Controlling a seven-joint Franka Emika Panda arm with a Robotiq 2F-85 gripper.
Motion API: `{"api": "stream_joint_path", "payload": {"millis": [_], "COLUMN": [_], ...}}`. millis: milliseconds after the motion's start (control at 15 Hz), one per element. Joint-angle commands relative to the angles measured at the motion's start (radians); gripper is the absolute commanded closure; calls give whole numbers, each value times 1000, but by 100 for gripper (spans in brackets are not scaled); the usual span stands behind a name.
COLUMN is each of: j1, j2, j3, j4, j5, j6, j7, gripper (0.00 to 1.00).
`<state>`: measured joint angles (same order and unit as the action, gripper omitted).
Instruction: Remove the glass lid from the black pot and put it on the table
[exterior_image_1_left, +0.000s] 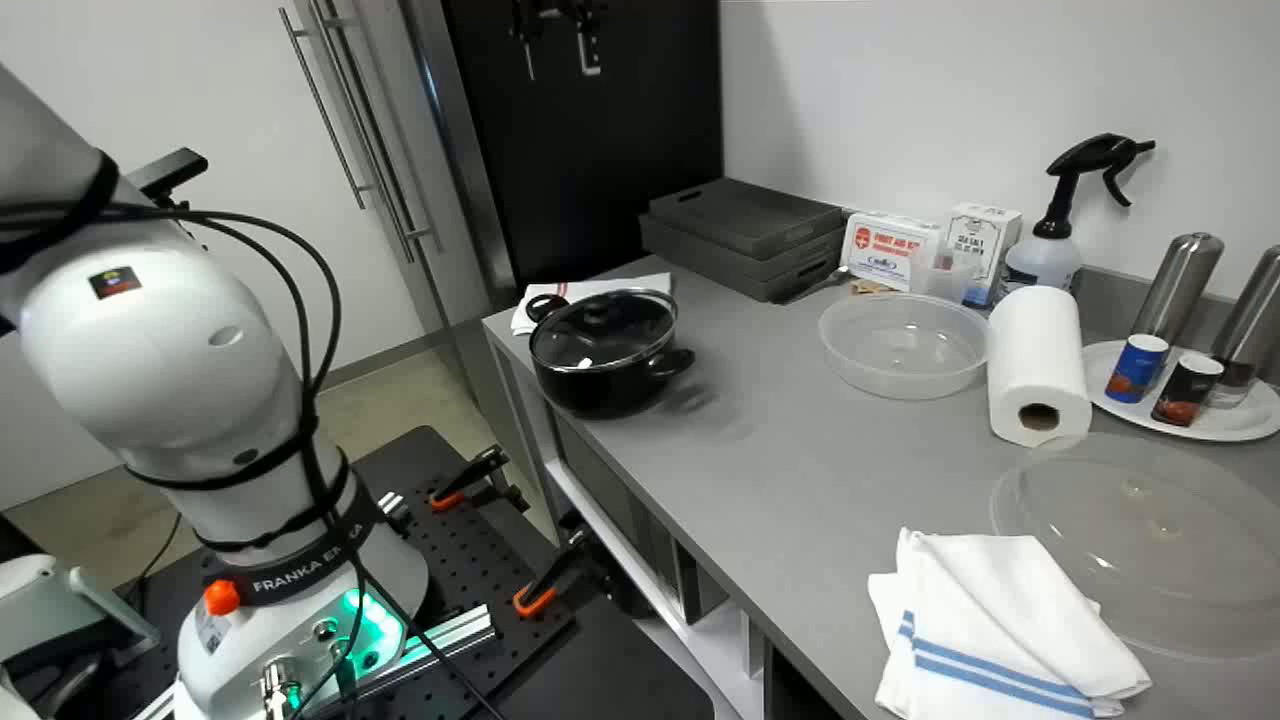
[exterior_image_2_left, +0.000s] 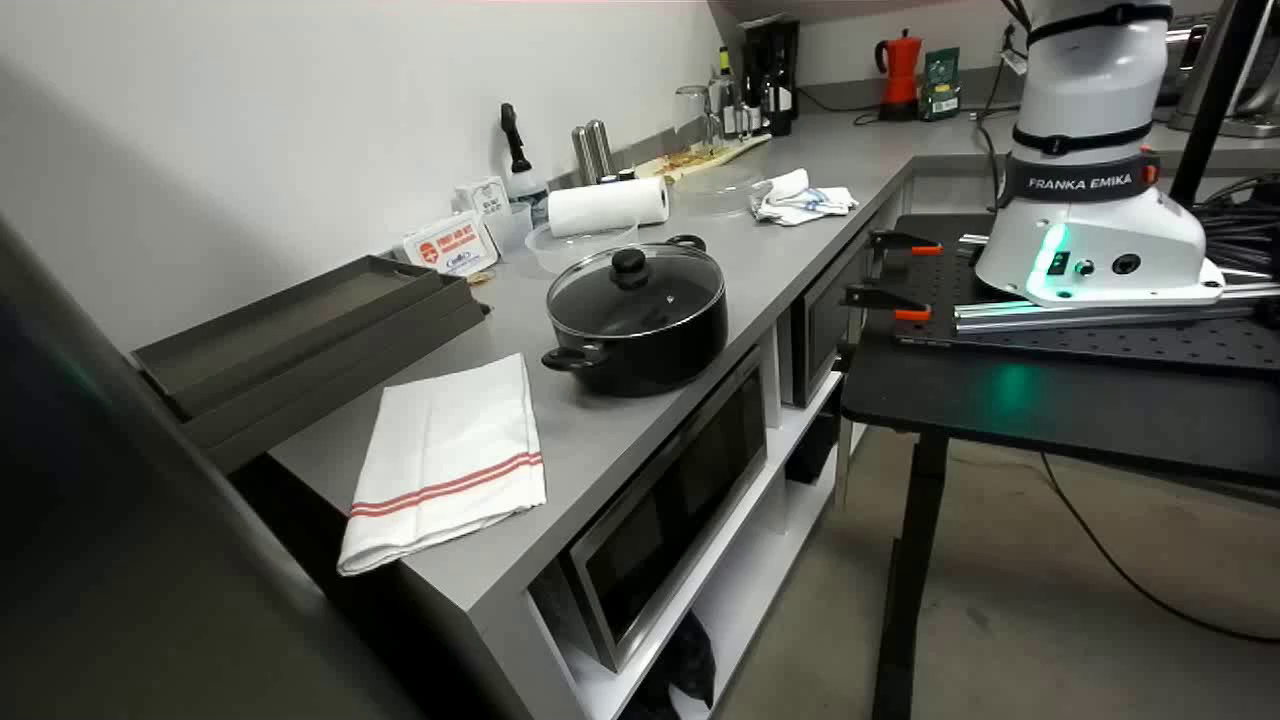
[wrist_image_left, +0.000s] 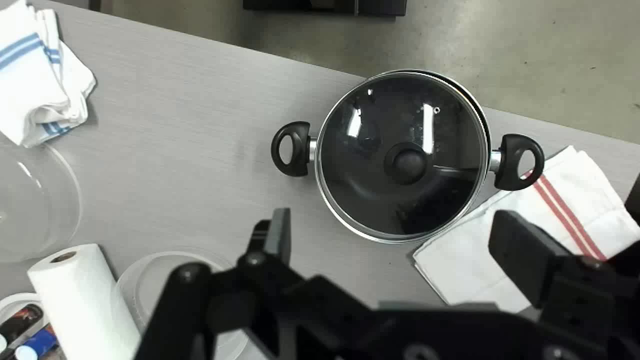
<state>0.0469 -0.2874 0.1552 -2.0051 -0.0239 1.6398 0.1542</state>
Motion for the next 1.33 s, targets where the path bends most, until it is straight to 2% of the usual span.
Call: {"api": "stream_joint_path", "payload": {"millis": [0,667,933,1267], "j1": [13,12,10,14], "j2": [2,9,82,215], "j3": [-11,-12,-16,-32], "j4": [4,7,25,30], "j5": [-3,-5,-26,-21], "j6": [-2,3,24,118], "j7": [3,2,-12,-75], "gripper": [0,0,0,0]}}
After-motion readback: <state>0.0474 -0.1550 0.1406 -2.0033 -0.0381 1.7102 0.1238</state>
